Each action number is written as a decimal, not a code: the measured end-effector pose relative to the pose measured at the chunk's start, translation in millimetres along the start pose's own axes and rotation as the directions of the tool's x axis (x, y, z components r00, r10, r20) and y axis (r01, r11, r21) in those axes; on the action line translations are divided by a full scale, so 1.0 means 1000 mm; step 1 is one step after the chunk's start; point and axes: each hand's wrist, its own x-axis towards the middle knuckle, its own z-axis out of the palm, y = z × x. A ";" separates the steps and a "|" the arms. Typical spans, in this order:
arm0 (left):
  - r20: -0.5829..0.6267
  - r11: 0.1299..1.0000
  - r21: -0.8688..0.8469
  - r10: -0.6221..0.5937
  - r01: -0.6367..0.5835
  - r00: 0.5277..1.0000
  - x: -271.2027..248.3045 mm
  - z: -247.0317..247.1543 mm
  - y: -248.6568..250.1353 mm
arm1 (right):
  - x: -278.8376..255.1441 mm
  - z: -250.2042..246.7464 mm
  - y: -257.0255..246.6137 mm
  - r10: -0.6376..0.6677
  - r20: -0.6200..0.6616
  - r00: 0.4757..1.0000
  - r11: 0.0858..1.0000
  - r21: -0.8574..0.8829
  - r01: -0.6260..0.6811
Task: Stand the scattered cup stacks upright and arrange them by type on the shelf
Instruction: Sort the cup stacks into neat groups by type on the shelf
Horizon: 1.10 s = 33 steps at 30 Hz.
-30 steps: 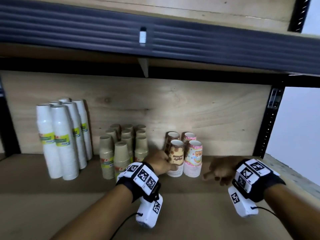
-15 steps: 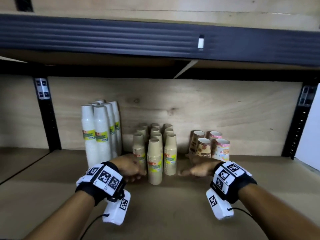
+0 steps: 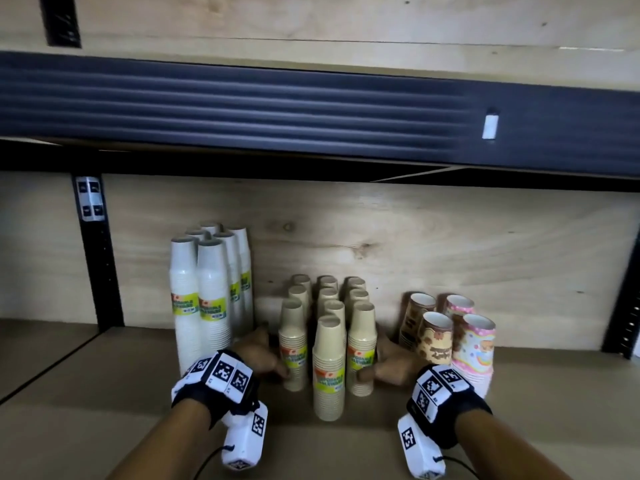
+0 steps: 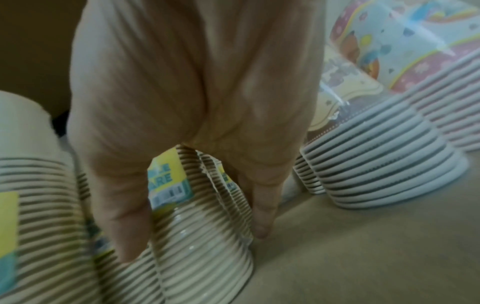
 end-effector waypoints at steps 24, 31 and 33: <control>0.116 0.994 0.030 0.098 -0.102 0.988 -0.020 0.004 0.053 | 0.027 -0.005 0.019 0.011 0.076 0.997 0.999 0.053 -0.015; 0.101 0.994 0.003 0.107 -0.108 0.989 -0.019 0.005 0.050 | 0.021 -0.006 0.012 0.001 0.097 0.995 0.998 0.066 -0.008; 0.103 0.996 0.008 0.093 -0.094 0.990 -0.020 0.005 0.050 | 0.021 -0.006 0.013 0.008 0.104 0.995 0.998 0.064 -0.015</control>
